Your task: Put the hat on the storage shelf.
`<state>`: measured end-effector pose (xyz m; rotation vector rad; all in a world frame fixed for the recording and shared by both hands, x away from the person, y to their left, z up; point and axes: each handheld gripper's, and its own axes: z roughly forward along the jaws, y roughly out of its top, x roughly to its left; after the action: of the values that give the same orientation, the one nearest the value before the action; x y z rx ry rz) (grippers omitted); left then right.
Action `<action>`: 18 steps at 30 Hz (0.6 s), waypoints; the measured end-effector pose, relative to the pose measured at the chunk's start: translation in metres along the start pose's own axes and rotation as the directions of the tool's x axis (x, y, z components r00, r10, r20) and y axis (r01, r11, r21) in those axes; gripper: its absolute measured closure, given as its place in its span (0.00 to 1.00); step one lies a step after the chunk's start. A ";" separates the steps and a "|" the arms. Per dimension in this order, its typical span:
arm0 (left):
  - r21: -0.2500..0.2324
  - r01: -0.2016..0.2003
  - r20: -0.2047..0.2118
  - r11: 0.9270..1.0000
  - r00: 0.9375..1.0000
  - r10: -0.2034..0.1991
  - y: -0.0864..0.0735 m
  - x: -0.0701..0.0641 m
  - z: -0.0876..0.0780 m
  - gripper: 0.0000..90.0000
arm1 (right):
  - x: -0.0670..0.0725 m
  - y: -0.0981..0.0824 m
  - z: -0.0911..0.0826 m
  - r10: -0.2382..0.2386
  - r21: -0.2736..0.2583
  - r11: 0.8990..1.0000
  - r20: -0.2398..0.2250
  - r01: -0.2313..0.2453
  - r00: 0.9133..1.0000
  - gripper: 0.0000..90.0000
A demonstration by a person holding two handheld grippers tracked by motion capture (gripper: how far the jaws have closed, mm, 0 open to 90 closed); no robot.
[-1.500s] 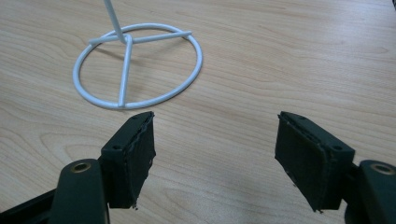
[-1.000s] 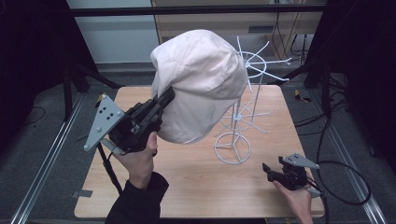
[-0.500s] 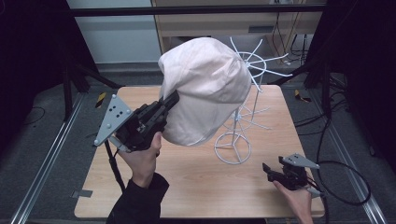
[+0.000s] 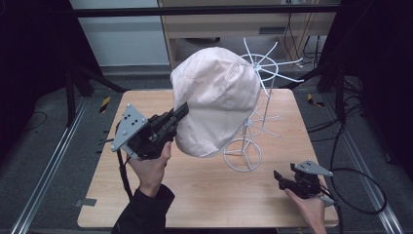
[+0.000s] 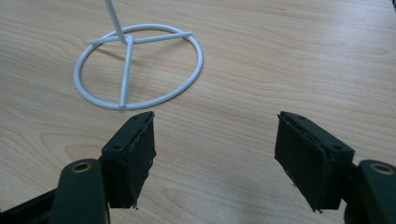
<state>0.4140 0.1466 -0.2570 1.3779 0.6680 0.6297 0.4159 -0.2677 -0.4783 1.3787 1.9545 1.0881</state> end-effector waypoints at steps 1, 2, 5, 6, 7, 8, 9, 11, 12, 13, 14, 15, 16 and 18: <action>0.004 0.000 -0.001 1.000 1.000 0.000 -0.001 0.000 0.001 0.97 | 0.000 0.000 0.000 0.000 0.000 1.000 0.000 0.000 1.000 0.32; 0.009 0.000 -0.001 1.000 1.000 0.000 -0.002 0.001 0.001 0.97 | 0.000 0.000 0.000 0.000 0.000 1.000 0.000 0.000 1.000 0.32; 0.022 0.000 -0.003 1.000 1.000 0.000 -0.006 0.002 0.002 0.97 | 0.000 0.000 0.000 0.001 0.000 1.000 -0.001 -0.001 1.000 0.32; 0.026 0.001 -0.005 1.000 1.000 -0.001 -0.007 0.002 0.002 0.97 | 0.000 0.000 0.000 0.001 0.000 1.000 -0.002 -0.001 1.000 0.32; 0.028 0.003 -0.006 1.000 1.000 -0.003 -0.008 0.003 0.002 0.97 | 0.000 0.000 0.000 -0.001 0.000 1.000 0.000 0.001 1.000 0.32; 0.031 0.009 -0.005 0.999 1.000 -0.009 -0.010 0.004 0.003 0.97 | 0.000 0.000 0.000 -0.004 -0.001 1.000 0.002 0.004 1.000 0.32; 0.037 0.010 -0.006 0.999 1.000 -0.010 -0.011 0.004 0.003 0.97 | 0.000 0.000 0.000 -0.004 -0.001 1.000 0.002 0.004 1.000 0.32; 0.048 0.011 -0.006 0.999 1.000 -0.011 -0.013 0.005 0.005 0.97 | 0.000 0.000 0.000 -0.007 -0.001 1.000 0.002 0.007 1.000 0.32; 0.053 0.013 -0.006 0.999 1.000 -0.012 -0.015 0.006 0.006 0.97 | -0.001 0.000 0.000 -0.008 -0.002 1.000 0.003 0.008 1.000 0.32; 0.058 0.013 -0.006 0.998 1.000 -0.013 -0.016 0.006 0.006 0.97 | 0.000 0.000 0.000 -0.006 -0.001 1.000 0.003 0.006 1.000 0.32; 0.062 0.015 -0.006 0.998 1.000 -0.014 -0.017 0.007 0.007 0.97 | -0.001 0.000 0.000 -0.006 -0.002 1.000 0.003 0.006 1.000 0.32; 0.069 0.011 -0.006 0.998 1.000 -0.011 -0.018 0.007 0.008 0.97 | -0.001 0.000 0.000 -0.006 -0.001 1.000 0.003 0.006 1.000 0.32; 0.073 0.013 -0.007 0.997 1.000 -0.013 -0.019 0.007 0.009 0.96 | -0.001 0.000 0.001 -0.010 0.000 1.000 0.005 0.010 1.000 0.32; 0.081 0.013 -0.007 0.997 1.000 -0.013 -0.020 0.008 0.010 0.96 | -0.001 0.000 0.001 -0.015 -0.001 1.000 0.006 0.015 1.000 0.32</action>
<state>0.4266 0.1439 -0.2768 1.4457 0.7134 0.6026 0.4166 -0.2684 -0.4790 1.3630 1.9563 1.0770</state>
